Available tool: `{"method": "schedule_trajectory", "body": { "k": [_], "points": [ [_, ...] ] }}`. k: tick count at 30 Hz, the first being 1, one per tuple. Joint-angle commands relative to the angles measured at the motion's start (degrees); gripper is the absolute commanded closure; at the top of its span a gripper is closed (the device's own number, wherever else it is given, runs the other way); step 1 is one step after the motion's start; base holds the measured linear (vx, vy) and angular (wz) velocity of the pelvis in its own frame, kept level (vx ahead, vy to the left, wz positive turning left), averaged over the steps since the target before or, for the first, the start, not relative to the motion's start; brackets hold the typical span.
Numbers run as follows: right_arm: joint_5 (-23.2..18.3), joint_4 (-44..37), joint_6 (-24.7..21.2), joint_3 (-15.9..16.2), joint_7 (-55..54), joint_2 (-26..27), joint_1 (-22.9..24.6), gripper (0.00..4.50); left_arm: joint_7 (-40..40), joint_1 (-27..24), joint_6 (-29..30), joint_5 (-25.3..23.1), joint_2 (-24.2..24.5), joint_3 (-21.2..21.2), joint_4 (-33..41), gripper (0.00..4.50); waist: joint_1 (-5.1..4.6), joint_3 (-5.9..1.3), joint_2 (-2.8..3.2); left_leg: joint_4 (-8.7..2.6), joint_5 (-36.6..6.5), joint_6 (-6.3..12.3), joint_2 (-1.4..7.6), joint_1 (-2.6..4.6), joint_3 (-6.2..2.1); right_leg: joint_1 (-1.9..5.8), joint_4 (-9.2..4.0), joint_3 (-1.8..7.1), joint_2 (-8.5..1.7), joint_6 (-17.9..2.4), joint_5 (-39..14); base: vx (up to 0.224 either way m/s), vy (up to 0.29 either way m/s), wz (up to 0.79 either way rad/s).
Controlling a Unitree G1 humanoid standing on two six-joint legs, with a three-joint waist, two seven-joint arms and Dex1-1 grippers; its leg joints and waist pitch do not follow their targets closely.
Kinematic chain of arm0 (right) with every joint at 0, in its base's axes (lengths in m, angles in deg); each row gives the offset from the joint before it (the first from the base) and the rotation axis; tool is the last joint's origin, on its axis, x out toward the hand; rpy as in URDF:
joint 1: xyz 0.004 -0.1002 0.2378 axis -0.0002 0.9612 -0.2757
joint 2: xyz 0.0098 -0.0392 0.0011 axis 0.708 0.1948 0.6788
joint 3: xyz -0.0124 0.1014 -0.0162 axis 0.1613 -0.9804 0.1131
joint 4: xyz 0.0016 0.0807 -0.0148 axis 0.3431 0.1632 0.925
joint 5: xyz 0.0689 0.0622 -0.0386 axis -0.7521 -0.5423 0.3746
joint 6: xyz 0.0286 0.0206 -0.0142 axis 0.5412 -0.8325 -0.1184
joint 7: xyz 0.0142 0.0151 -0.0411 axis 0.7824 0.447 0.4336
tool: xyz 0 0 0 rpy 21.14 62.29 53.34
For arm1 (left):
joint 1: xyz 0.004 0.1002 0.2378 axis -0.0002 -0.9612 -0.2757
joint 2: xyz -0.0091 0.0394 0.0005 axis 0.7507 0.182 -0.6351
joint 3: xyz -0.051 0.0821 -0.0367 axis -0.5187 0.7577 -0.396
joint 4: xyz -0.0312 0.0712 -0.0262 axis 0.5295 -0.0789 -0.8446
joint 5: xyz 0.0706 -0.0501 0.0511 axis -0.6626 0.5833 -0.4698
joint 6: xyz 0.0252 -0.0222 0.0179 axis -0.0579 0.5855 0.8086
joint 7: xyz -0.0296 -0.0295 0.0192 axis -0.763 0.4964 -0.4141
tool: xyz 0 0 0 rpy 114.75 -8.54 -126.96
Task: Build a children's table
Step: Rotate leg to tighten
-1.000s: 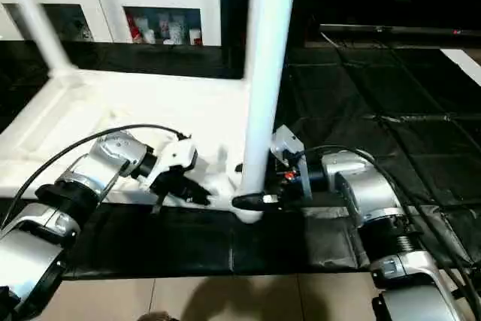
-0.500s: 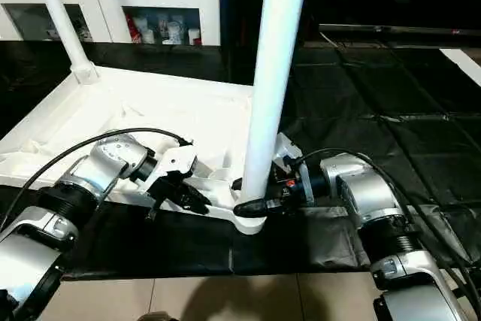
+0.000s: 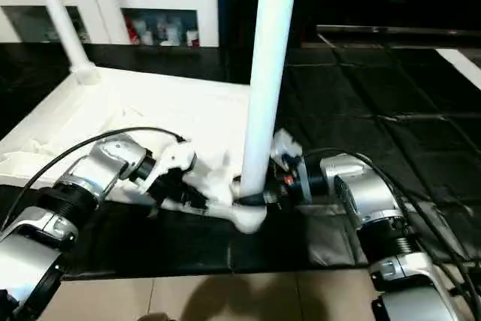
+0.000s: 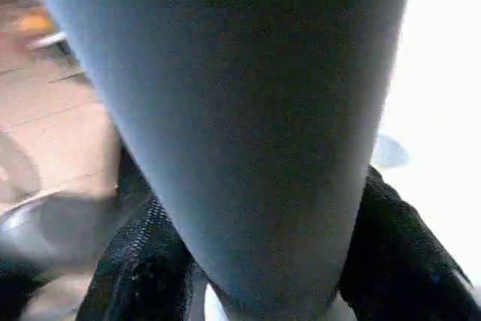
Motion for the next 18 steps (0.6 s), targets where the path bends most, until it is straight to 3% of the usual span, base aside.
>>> {"method": "schedule_trajectory", "body": {
  "k": [1, 4, 5, 6, 9, 13, 14, 18],
  "points": [
    [2.38, 1.89, -2.53, 0.83, -10.39, 4.06, -0.29, 2.38, 6.48, 3.48, 2.39, 2.94, -4.66, -3.00, 0.84, 4.50, -0.41, -3.90, -0.62, -3.87, -8.79, 0.93, 1.02, 0.05, -0.36, 3.42, -5.35, 2.77, -4.20, -6.88, -22.67, 0.000, 0.000, 0.00],
    [4.30, 4.66, -4.41, -0.93, -21.51, 8.06, -2.12, 2.46, 14.29, 5.18, 6.19, 3.84, -7.88, -5.51, -0.41, 4.50, -1.47, -4.05, -0.74, -3.79, -8.06, 1.03, 0.82, -0.19, -0.38, 3.65, -5.38, 2.77, -4.17, -7.16, -21.77, 0.000, 0.000, 0.00],
    [4.30, 4.66, -4.41, -0.93, -21.51, 8.06, -2.12, 2.47, 14.29, 5.18, 6.19, 3.84, -7.88, -5.51, -0.41, 4.50, -1.73, -4.11, -0.52, -3.71, -7.54, 1.08, 0.81, -0.29, -0.35, 3.68, -5.15, 2.85, -4.10, -7.61, -20.43, 0.000, 0.000, 0.00],
    [4.86, 5.60, -4.56, -1.23, -24.50, 9.31, -2.87, 2.49, 17.08, 5.75, 7.38, 4.05, -9.02, -6.27, -0.88, 4.50, -2.13, -4.22, -0.78, -3.51, -6.47, 2.11, 0.58, -0.48, -0.21, 3.86, -5.06, 2.87, -3.94, -8.33, -17.64, 0.000, 0.000, 0.00],
    [6.54, 7.65, -4.54, -1.83, -32.33, 13.16, -5.24, 2.50, 24.99, 7.23, 9.28, 4.01, -12.18, -8.09, -2.58, 4.50, -2.36, -4.43, -0.74, -3.31, -4.29, 3.27, 0.43, -0.61, -0.08, 3.97, -4.58, 2.96, -3.75, -9.68, -12.97, 0.000, 0.000, 0.00],
    [7.60, 8.05, -2.97, -1.28, -33.03, 14.44, -5.98, 2.50, 26.84, 7.56, 9.92, 3.72, -13.32, -8.45, -2.85, 4.50, -2.28, -4.26, -0.73, -3.50, -4.86, 4.16, 0.71, -0.41, -0.11, 3.89, -4.72, 2.96, -3.84, -9.99, -13.28, 0.000, 0.000, 0.00],
    [7.60, 8.03, -2.16, -1.03, -32.47, 14.61, -6.03, 1.99, 26.85, 7.44, 9.80, 3.32, -13.40, -8.28, -2.61, 4.50, -2.34, -4.28, -0.76, -3.48, -4.90, 4.24, 0.75, -0.46, -0.11, 3.90, -4.62, 2.98, -3.83, -10.08, -12.87, 0.000, 0.000, 0.00],
    [7.08, 7.35, -1.57, -0.57, -31.06, 14.40, -5.64, 1.69, 24.81, 6.53, 8.62, 2.28, -12.32, -7.03, -1.50, 4.50, -2.38, -4.26, -0.83, -3.49, -4.95, 4.90, 0.78, -0.41, -0.08, 4.00, -4.51, 3.06, -3.96, -10.75, -11.49, 0.000, 0.000, 0.00]
  ]
}}
